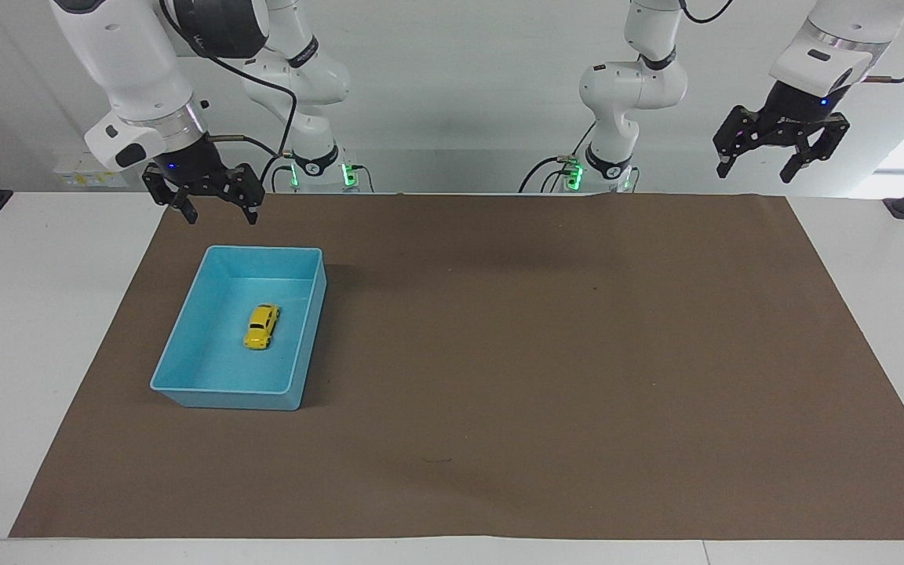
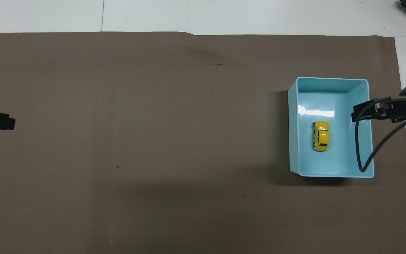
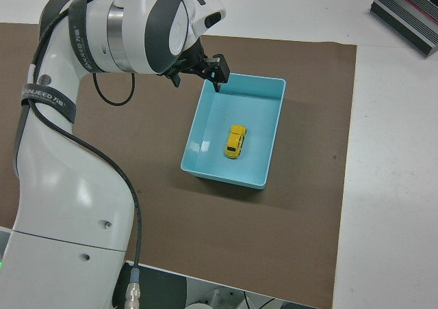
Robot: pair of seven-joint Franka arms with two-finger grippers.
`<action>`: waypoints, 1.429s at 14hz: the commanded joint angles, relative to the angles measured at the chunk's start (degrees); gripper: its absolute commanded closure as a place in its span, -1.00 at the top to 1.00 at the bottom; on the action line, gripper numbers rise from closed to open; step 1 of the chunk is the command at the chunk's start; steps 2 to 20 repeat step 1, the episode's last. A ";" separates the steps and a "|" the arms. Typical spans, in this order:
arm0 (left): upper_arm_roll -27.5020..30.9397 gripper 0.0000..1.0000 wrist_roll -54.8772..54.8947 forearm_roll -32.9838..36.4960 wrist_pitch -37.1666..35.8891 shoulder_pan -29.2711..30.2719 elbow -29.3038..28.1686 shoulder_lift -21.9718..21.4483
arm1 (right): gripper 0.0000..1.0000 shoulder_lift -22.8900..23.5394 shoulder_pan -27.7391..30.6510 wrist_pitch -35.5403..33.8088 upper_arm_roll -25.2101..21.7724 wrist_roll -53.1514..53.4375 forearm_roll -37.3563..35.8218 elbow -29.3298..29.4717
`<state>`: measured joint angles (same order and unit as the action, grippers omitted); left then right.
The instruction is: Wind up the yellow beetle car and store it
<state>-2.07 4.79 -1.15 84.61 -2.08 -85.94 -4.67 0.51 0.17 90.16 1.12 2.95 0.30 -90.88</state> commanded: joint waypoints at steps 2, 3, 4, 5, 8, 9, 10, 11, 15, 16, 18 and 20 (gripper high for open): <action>-0.13 1.00 0.04 -0.26 -0.59 0.41 -0.72 -0.87 | 1.00 0.37 0.35 0.46 0.46 0.21 0.40 0.53; -0.13 1.00 0.04 -0.26 -0.59 0.41 -0.72 -0.87 | 1.00 0.37 0.35 0.46 0.46 0.21 0.40 0.53; -0.13 1.00 0.04 -0.26 -0.59 0.41 -0.72 -0.87 | 1.00 0.37 0.35 0.46 0.46 0.21 0.40 0.53; -0.13 1.00 0.04 -0.26 -0.59 0.41 -0.72 -0.87 | 1.00 0.37 0.35 0.46 0.46 0.21 0.40 0.53; -0.13 1.00 0.04 -0.26 -0.59 0.41 -0.72 -0.87 | 1.00 0.37 0.35 0.46 0.46 0.21 0.40 0.53; -0.13 1.00 0.04 -0.26 -0.59 0.41 -0.72 -0.87 | 1.00 0.37 0.35 0.46 0.46 0.21 0.40 0.53; -0.13 1.00 0.04 -0.26 -0.59 0.41 -0.72 -0.87 | 1.00 0.37 0.35 0.46 0.46 0.21 0.40 0.53; -0.13 1.00 0.04 -0.26 -0.59 0.41 -0.72 -0.87 | 1.00 0.37 0.35 0.46 0.46 0.21 0.40 0.53; -0.13 1.00 0.04 -0.26 -0.59 0.41 -0.72 -0.87 | 1.00 0.37 0.35 0.46 0.46 0.21 0.40 0.53; -0.13 1.00 0.04 -0.26 -0.59 0.41 -0.72 -0.87 | 1.00 0.37 0.35 0.46 0.46 0.21 0.40 0.53; -0.13 1.00 0.04 -0.26 -0.59 0.41 -0.72 -0.87 | 1.00 0.37 0.35 0.46 0.46 0.21 0.40 0.53; -0.13 1.00 0.04 -0.26 -0.59 0.41 -0.72 -0.87 | 1.00 0.37 0.35 0.46 0.46 0.21 0.40 0.53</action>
